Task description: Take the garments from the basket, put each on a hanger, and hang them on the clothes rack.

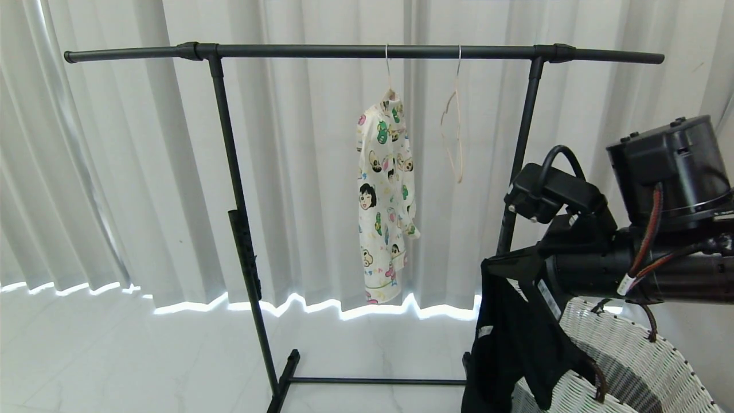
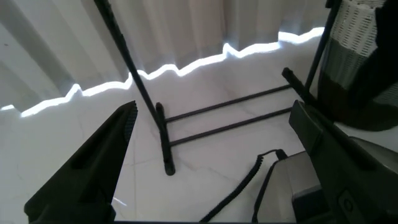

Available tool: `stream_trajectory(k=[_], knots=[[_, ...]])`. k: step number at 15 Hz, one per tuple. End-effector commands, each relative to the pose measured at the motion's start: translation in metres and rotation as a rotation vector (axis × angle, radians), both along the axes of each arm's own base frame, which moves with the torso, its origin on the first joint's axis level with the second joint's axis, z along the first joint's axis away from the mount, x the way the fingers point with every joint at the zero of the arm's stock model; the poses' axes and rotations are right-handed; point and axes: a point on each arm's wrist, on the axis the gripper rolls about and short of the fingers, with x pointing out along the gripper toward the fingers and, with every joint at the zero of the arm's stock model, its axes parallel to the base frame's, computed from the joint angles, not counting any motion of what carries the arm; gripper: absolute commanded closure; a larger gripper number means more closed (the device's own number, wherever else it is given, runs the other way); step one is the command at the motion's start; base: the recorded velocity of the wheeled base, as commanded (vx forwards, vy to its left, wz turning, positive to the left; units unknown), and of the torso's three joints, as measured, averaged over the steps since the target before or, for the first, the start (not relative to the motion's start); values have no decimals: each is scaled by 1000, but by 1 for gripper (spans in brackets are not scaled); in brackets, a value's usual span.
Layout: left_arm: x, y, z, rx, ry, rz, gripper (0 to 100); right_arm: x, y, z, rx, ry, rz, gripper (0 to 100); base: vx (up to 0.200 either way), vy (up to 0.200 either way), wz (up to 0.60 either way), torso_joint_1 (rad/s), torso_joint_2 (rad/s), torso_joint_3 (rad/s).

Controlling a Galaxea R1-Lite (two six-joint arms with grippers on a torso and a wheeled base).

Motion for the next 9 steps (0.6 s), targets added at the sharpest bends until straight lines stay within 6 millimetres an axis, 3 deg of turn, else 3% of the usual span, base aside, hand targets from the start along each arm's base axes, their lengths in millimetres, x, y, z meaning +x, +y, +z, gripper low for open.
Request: stream_trajectory(k=[1, 3, 5, 8, 9], knots=[[-7, 3, 1, -24, -94, -23, 0, 10, 12, -5, -7, 18, 18, 100, 0, 0, 0, 0, 0, 0], [-11, 4, 11, -46, -170, -23, 0, 14, 17, -6, -3, 26, 31, 100, 0, 0, 0, 0, 0, 0], [-3, 0, 53, -69, -204, -48, 0, 21, 24, -9, 8, 35, 53, 100, 0, 0, 0, 0, 0, 0], [36, -20, 119, -142, -140, -183, 0, 25, 37, -4, 67, 10, 112, 100, 0, 0, 0, 0, 0, 0], [50, -29, 132, -176, -96, -259, 0, 24, 42, 1, 84, -1, 126, 100, 0, 0, 0, 0, 0, 0]])
